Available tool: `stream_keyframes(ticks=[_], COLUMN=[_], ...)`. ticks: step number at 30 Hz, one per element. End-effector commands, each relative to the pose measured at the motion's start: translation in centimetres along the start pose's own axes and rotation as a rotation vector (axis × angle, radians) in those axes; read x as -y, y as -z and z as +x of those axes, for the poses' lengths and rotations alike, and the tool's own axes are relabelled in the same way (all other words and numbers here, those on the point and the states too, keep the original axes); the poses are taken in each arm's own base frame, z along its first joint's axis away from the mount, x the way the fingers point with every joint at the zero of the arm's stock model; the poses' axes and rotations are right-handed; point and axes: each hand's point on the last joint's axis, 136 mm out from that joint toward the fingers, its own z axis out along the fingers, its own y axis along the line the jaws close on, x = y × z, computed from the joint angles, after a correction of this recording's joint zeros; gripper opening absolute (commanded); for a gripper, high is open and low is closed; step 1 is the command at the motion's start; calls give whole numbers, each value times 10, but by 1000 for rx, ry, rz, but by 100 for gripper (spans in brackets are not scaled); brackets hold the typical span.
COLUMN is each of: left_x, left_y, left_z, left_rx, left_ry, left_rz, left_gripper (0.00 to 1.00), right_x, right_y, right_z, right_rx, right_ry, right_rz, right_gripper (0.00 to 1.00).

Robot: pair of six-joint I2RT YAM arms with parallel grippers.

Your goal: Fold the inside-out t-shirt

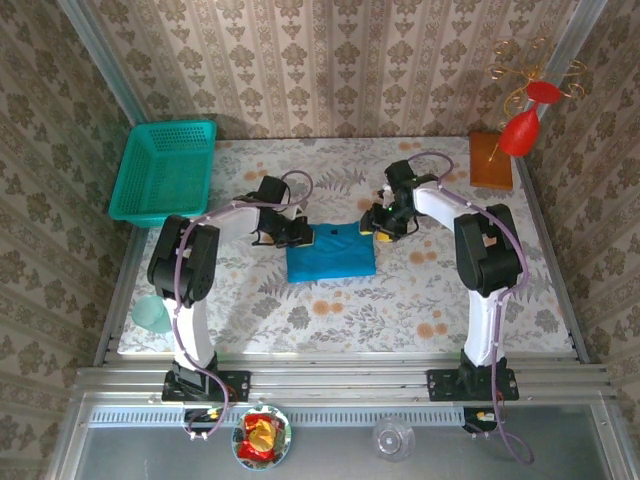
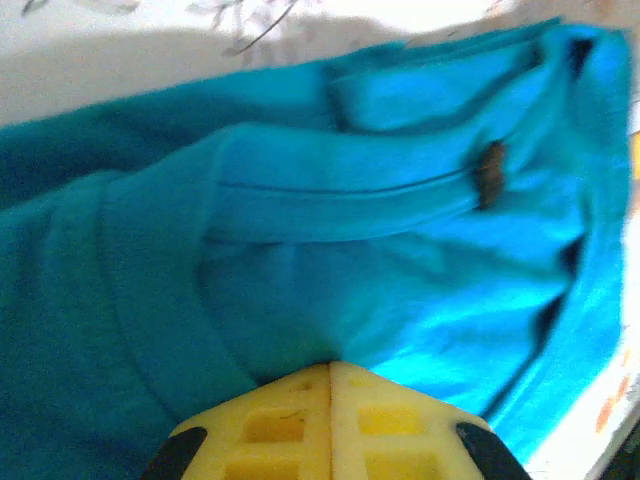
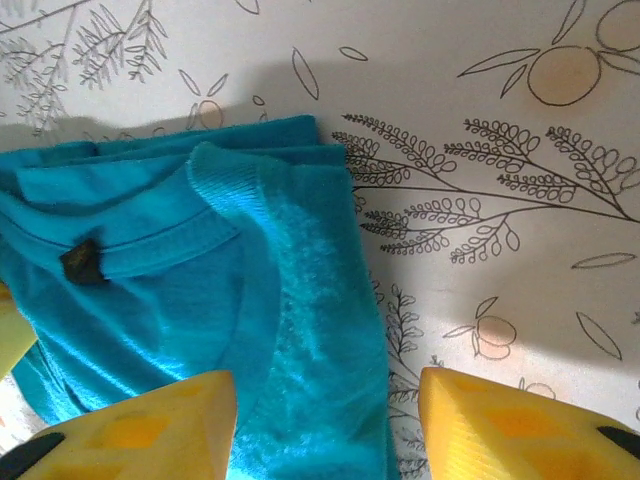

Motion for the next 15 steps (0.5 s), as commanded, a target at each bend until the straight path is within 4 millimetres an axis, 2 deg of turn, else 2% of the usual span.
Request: stream_keyframes(ticks=[1,10,15], left_x=[-22,-30,-30], left_y=[-5,-13,-13], left_z=[12,18,18], left_rx=[-52,-81,-79], left_ry=[6,21,23], left_rz=[-68,-79,-73], left_gripper=[8,8,8], right_x=[7,-16,-21], right_y=[-13,-29,-33], right_z=[3,4,8], right_rx=[-32,-79,-94], right_ry=[1,9,9], right_rz=[-3,-156,-182], right_gripper=[55,57,57])
